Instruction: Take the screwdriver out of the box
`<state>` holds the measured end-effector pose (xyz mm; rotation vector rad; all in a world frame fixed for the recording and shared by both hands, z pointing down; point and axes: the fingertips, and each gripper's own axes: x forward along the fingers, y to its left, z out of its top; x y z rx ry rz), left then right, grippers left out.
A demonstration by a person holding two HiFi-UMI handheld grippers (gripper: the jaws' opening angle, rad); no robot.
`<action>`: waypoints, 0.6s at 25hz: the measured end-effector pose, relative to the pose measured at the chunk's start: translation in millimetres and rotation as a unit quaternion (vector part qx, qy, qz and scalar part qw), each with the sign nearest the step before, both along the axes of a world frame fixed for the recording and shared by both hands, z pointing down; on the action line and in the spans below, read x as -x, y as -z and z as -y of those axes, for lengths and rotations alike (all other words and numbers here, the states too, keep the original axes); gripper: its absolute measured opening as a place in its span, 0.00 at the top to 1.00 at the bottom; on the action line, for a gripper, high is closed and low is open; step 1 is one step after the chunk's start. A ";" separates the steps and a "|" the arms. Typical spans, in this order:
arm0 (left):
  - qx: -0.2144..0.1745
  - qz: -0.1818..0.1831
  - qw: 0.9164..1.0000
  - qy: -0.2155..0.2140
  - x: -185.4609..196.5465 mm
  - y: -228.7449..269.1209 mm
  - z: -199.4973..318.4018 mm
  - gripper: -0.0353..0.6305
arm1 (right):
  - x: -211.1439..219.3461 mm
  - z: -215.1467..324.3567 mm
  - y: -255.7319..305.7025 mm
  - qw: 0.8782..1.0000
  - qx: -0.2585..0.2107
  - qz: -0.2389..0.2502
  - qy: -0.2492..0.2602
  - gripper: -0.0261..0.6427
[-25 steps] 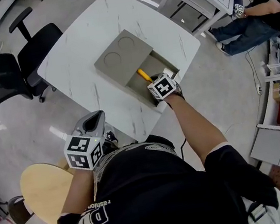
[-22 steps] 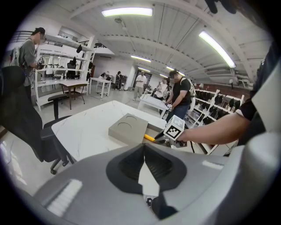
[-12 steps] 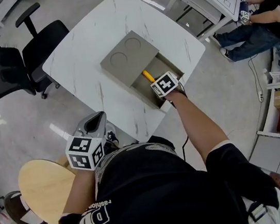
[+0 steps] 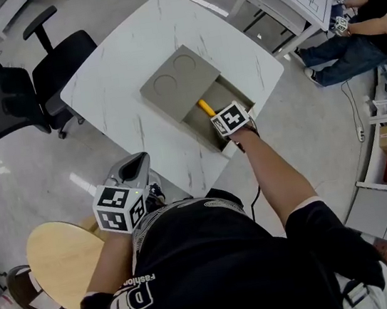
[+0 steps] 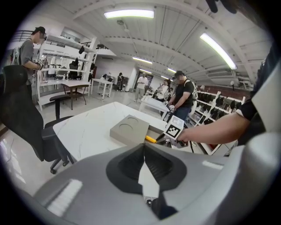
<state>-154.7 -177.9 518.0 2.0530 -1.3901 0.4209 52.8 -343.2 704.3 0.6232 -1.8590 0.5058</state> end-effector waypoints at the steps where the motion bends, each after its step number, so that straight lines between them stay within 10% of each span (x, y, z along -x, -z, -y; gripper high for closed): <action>1: 0.000 0.000 1.000 -0.003 -0.8 0.6 0.9 0.86 | 0.0 -0.2 2.8 1.000 -0.001 0.004 -0.002 0.85; 15: -0.015 -0.002 0.998 -0.061 -32.3 10.4 20.4 0.86 | 15.4 -9.9 99.7 0.980 -0.056 0.177 -0.067 0.85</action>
